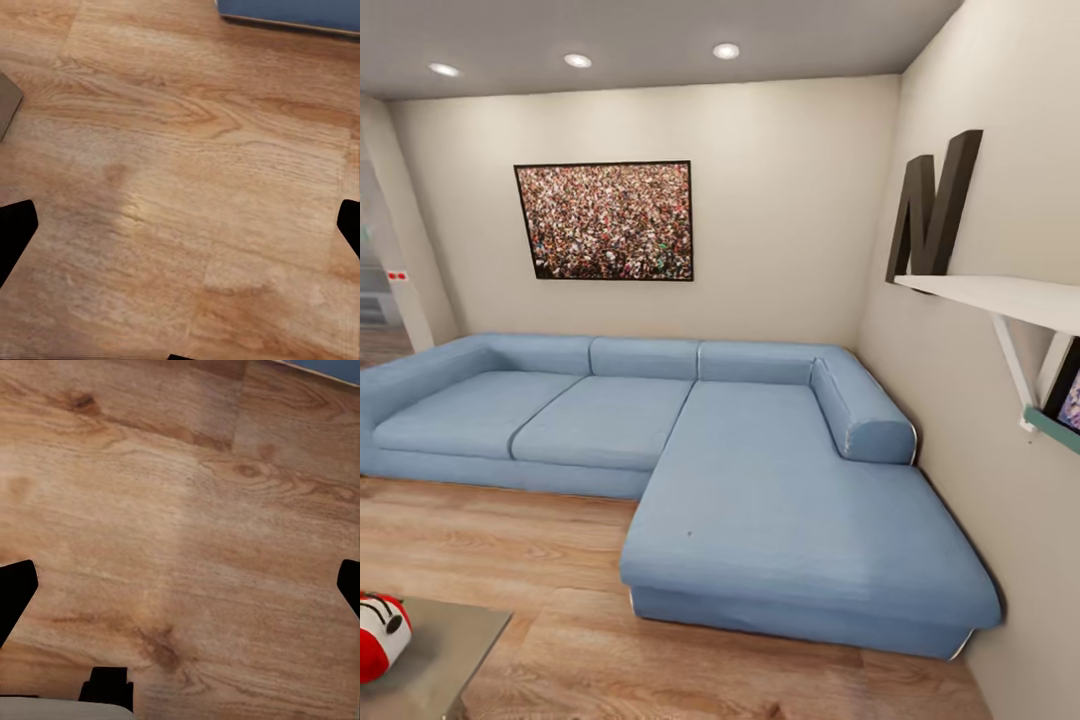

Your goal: Turn on the radio receiver that's on the table in the living room.

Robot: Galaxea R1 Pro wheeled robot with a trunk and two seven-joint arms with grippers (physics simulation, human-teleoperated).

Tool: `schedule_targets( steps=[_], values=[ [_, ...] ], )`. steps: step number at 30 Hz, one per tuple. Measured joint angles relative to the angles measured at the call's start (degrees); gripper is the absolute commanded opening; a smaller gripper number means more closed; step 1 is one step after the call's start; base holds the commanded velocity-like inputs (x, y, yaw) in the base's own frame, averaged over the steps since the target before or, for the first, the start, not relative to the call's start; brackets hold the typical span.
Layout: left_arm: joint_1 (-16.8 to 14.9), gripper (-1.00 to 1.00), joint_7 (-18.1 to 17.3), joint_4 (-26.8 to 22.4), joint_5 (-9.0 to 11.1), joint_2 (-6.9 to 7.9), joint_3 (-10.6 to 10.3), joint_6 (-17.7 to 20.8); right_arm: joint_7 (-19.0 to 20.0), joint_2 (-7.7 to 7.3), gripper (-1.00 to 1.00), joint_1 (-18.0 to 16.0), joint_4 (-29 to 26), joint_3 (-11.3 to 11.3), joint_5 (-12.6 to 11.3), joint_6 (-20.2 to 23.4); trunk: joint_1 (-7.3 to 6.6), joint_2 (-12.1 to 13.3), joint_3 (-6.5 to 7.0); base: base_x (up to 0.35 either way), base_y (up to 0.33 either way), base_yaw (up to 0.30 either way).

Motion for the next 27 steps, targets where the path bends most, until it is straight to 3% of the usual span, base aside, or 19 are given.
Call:
schedule_targets(
  steps=[27],
  values=[
    [0.0, 1.00, 0.0, 0.0, -0.1, -0.09, -0.1, 0.0, 0.0, 0.00, 1.00, 0.0, 0.0, -0.1, -0.1, 0.0, 0.00, 0.0, 0.00, 0.000, 0.000, 0.297]
  ],
)
